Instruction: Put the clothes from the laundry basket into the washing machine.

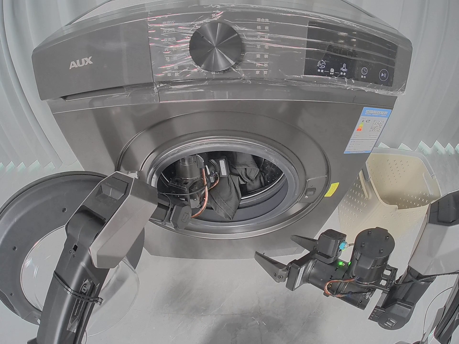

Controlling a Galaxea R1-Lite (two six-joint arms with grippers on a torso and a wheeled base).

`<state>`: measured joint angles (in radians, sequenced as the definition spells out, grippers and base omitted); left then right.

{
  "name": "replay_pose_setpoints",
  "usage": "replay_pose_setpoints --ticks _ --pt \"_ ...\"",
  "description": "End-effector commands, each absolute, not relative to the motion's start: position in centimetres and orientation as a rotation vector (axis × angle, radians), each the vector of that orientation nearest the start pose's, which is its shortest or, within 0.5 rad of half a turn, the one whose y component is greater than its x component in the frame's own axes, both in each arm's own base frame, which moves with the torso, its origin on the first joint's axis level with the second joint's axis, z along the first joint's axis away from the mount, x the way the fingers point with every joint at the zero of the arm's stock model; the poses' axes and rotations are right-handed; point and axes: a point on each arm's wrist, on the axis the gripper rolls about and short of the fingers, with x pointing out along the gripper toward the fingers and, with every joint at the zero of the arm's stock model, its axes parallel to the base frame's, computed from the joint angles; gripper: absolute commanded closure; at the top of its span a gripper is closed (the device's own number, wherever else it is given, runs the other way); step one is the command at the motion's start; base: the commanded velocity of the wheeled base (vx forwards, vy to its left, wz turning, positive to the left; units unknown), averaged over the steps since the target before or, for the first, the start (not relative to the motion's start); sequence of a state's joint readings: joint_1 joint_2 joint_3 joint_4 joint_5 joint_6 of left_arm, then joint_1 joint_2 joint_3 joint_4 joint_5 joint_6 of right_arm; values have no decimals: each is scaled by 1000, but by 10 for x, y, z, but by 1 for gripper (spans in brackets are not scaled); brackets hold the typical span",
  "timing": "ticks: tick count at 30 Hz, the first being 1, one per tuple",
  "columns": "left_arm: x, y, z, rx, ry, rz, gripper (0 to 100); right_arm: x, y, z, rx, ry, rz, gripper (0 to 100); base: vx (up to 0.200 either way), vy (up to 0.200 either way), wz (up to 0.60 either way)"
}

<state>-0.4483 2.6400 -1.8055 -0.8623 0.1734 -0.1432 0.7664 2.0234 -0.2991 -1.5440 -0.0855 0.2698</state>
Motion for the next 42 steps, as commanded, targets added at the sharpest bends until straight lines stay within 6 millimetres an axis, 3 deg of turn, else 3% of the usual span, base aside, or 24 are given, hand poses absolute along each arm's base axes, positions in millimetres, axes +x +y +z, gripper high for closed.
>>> replay_pose_setpoints --ticks 1,8,15,16,23,26,36,42 --pt "477 -233 50 -130 62 -285 0 203 193 67 183 257 651 0 0 0 0" --pt "444 -246 31 -82 205 -401 0 202 193 67 183 257 653 0 0 0 0" --pt "443 -247 14 -58 240 -406 0 202 193 67 182 259 654 0 0 0 0" --pt "443 -248 11 -53 247 -404 100 202 193 67 182 259 654 0 0 0 0" --pt "448 -244 2 -28 247 -393 100 202 193 68 183 256 655 0 0 0 0" --pt "451 -246 9 -42 226 -392 100 202 193 68 183 256 655 0 0 0 0" --pt "496 -233 44 -120 9 -272 100 203 194 68 185 251 654 0 0 0 0" --pt "512 -225 52 -138 -51 -224 100 203 194 68 191 254 655 0 0 0 0"
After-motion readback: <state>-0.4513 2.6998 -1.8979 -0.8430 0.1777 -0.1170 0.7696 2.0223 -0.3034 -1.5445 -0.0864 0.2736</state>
